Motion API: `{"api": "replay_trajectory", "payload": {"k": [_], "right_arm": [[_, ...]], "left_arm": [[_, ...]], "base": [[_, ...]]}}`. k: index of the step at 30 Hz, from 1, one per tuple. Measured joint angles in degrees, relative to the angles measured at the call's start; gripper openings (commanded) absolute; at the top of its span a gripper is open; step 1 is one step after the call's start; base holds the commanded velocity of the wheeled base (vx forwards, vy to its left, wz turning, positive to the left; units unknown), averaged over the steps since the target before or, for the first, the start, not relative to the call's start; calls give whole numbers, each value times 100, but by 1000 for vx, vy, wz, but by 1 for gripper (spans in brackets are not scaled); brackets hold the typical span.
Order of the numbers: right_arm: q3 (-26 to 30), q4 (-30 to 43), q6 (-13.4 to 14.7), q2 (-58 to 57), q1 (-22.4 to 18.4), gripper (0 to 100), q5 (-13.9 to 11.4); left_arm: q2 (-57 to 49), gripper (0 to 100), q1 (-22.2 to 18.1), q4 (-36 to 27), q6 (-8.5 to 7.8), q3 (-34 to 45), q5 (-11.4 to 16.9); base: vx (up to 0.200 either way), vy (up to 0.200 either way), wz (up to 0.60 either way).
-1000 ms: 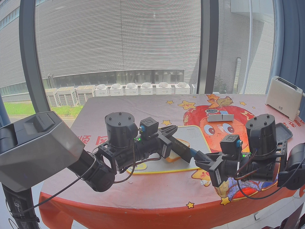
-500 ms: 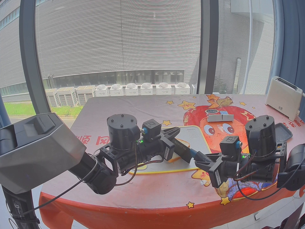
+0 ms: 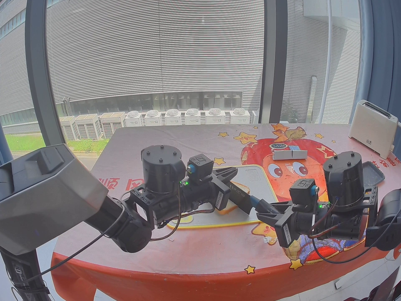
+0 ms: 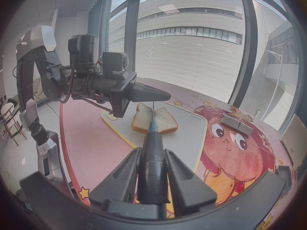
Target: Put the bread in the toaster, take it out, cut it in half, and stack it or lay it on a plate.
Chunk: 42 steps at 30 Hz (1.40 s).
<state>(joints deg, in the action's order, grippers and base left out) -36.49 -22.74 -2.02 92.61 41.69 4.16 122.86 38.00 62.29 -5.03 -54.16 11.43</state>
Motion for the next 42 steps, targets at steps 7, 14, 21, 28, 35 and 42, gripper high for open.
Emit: {"api": "replay_trajectory", "payload": {"k": [7,14,21,28,35,42], "right_arm": [[-33,7,9,-33,-13,0,2],[-66,2,4,-77,-13,0,5],[-85,7,-2,-88,-11,0,7],[-124,7,4,-77,-13,0,5],[-183,-37,20,-88,-46,0,0],[-161,-35,17,-59,-63,0,-4]], "left_arm": [[-244,0,-278,-38,15,-22,-63],[-232,0,-346,-6,17,-13,-77],[-108,0,-350,-50,9,39,-84],[-52,0,-357,-66,-7,146,-93],[84,0,-357,-44,-35,254,-115],[149,0,-350,-33,-38,262,-117]], "base": [[0,0,0],[0,0,0],[0,0,0],[0,0,0],[0,0,0],[0,0,0]]}}
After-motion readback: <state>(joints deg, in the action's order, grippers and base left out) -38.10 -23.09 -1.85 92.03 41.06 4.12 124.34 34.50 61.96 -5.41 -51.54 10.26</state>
